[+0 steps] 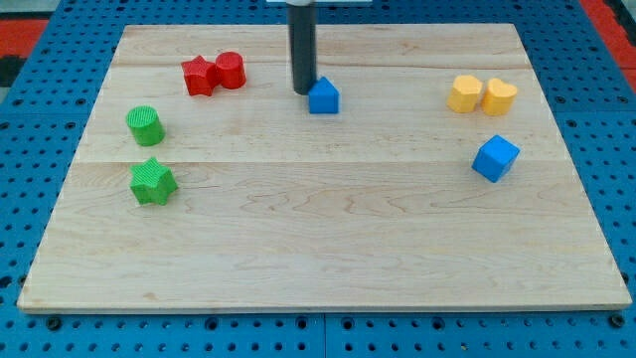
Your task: Move the blue triangle to the left of the blue cube
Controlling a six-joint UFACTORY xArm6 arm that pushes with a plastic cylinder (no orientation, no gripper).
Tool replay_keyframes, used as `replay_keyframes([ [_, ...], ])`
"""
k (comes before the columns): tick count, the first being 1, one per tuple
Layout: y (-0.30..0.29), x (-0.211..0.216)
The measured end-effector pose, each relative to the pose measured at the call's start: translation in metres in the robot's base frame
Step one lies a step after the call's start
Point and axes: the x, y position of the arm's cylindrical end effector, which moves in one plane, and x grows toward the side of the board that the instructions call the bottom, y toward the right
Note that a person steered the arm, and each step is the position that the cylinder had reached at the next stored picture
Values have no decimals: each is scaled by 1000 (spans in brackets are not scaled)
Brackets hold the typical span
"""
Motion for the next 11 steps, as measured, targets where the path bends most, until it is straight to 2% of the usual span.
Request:
replay_keyframes([
  [2,87,33],
  [3,41,51],
  [4,36,71],
  [5,104,71],
  [6,113,56],
  [8,146,73],
  [9,138,63],
  [10,203,50],
  [11,231,46],
])
